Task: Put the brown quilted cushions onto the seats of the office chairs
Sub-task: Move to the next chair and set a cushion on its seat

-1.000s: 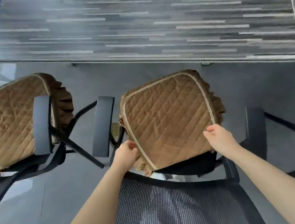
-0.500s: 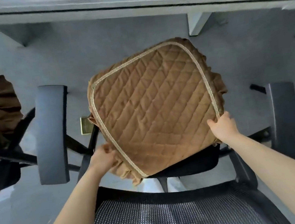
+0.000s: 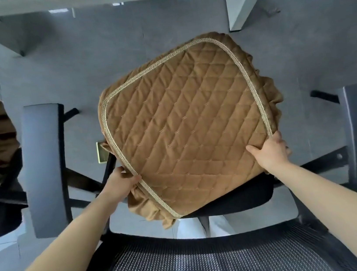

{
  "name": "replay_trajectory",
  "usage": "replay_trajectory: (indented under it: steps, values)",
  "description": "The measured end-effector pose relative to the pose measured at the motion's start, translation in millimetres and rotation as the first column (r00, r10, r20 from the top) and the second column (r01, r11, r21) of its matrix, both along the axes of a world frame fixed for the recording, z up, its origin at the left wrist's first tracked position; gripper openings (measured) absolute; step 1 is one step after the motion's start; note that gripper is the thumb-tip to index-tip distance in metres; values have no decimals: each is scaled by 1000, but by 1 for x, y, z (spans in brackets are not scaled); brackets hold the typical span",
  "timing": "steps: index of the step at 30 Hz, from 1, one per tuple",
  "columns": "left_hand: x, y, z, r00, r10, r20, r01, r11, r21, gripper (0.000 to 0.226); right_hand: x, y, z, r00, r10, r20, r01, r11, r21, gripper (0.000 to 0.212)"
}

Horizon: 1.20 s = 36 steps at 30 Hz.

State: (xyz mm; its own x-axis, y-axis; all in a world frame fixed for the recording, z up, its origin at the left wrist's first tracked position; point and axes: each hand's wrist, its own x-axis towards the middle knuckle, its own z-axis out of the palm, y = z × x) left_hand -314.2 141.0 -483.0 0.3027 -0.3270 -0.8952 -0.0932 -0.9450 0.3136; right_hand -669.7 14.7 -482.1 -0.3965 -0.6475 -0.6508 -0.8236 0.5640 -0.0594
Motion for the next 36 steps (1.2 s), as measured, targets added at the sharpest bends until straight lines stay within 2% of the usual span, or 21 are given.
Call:
replay_trajectory:
  steps: [1, 3, 5, 8, 13, 17, 21, 23, 27, 29, 34, 36]
  values:
    - [-2, 2, -1, 998, -52, 28, 53, 999, -9, 45, -1, 0, -4, 1000, 2, -7, -3, 1000, -2, 99]
    - [-2, 8, -6, 998, -52, 41, 54, 998, -40, 43, -1, 1, -7, 1000, -1, -21, 1, 1000, 1, 100]
    - [1, 12, -10, 998, 50, -25, -51, 996, -73, 48, 1, 1, -7, 999, -6, -35, 6, 1000, 3, 101]
    - [-5, 21, -10, 988, 134, -70, -141, 985, -102, 32, 2, -3, -4, 999, -26, -33, 26, 1000, 6, 97]
    - [-47, 53, -12, 947, 305, -99, -314, 946, -86, 24, -18, -7, 9, 998, 28, -51, -28, 1000, 1, 92]
    - [-68, 64, -8, 943, 328, -52, -332, 935, -123, 21, -34, -6, 17, 994, 76, -80, -78, 997, -19, 100]
    - [-66, 46, 5, 938, 344, 27, -333, 922, -195, 19, -40, 6, 26, 987, 134, -85, -132, 991, 30, 94]
    - [-62, 33, 11, 941, 325, 91, -296, 925, -239, 20, -42, 14, 30, 990, 115, -79, -113, 993, 31, 91]
    - [-60, 11, 26, 958, 176, 227, -79, 921, -381, 19, -51, 37, 33, 994, 79, -82, -74, 995, 66, 86]
    - [-61, 6, 28, 950, 111, 292, 15, 918, -396, 23, -53, 50, 35, 994, 58, -95, -49, 994, 99, 85]
    - [-73, 19, 16, 932, 5, 363, 61, 984, -169, 31, -57, 78, 37, 969, 183, -164, -152, 971, 186, 66]
    - [-78, 23, 15, 918, -23, 396, 84, 987, -137, 31, -59, 80, 35, 969, 193, -153, -153, 959, 239, 56]
